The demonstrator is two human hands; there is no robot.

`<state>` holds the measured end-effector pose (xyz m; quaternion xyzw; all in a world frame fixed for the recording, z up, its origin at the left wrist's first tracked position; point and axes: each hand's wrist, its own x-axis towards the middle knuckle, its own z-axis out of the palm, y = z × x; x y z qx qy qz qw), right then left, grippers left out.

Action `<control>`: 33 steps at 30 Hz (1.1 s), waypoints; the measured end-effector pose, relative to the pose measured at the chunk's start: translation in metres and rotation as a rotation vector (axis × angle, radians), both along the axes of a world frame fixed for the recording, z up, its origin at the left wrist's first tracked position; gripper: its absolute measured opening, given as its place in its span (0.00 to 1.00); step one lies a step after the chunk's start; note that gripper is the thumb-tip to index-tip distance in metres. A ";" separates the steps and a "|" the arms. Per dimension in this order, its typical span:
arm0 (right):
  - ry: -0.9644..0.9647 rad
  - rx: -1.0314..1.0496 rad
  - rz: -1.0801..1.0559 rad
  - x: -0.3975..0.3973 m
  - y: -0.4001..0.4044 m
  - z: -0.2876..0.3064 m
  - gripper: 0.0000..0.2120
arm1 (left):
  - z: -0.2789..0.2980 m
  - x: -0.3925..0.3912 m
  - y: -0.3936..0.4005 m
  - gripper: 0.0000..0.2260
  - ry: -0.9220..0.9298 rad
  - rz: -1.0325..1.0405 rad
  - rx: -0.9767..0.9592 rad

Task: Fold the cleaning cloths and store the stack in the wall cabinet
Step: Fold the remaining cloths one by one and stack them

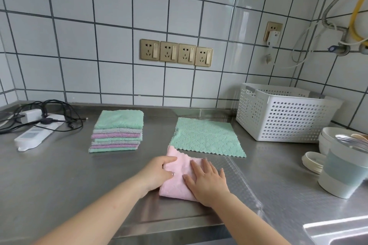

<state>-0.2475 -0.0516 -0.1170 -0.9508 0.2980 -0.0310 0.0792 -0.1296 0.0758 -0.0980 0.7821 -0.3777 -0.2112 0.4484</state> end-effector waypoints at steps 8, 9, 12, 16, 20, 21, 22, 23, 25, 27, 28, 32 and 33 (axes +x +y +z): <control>-0.612 0.831 -0.059 0.014 -0.012 0.034 0.34 | 0.025 0.027 0.025 0.24 0.047 0.052 -0.259; -0.639 0.978 -0.040 0.020 -0.012 0.040 0.32 | 0.028 0.035 0.030 0.24 0.089 0.056 -0.286; -0.642 1.037 0.039 0.045 -0.007 0.061 0.27 | 0.044 0.061 0.042 0.23 0.192 0.085 -0.339; -0.655 0.876 0.088 0.098 0.002 0.082 0.19 | 0.071 0.100 0.050 0.21 0.283 0.157 -0.416; -0.672 0.781 0.118 0.145 0.006 0.101 0.20 | 0.089 0.144 0.055 0.21 0.231 0.242 -0.397; -0.673 0.757 0.127 0.156 0.008 0.105 0.20 | 0.092 0.155 0.056 0.21 0.201 0.256 -0.380; -0.669 0.735 0.133 0.170 0.010 0.109 0.21 | 0.094 0.169 0.057 0.22 0.176 0.271 -0.361; -0.662 0.726 0.132 0.183 0.011 0.111 0.21 | 0.095 0.181 0.057 0.22 0.153 0.285 -0.336; -0.655 0.731 0.125 0.204 0.013 0.113 0.23 | 0.096 0.200 0.057 0.22 0.092 0.316 -0.280; -0.631 0.753 0.127 0.221 0.015 0.113 0.23 | 0.093 0.218 0.059 0.22 0.045 0.340 -0.232; -0.612 0.757 0.130 0.228 0.015 0.111 0.23 | 0.092 0.225 0.059 0.22 0.042 0.350 -0.211; -0.572 0.725 0.145 0.247 0.017 0.108 0.23 | 0.085 0.243 0.059 0.23 0.062 0.386 -0.171; -0.564 0.720 0.144 0.251 0.016 0.106 0.23 | 0.083 0.246 0.060 0.22 0.046 0.395 -0.164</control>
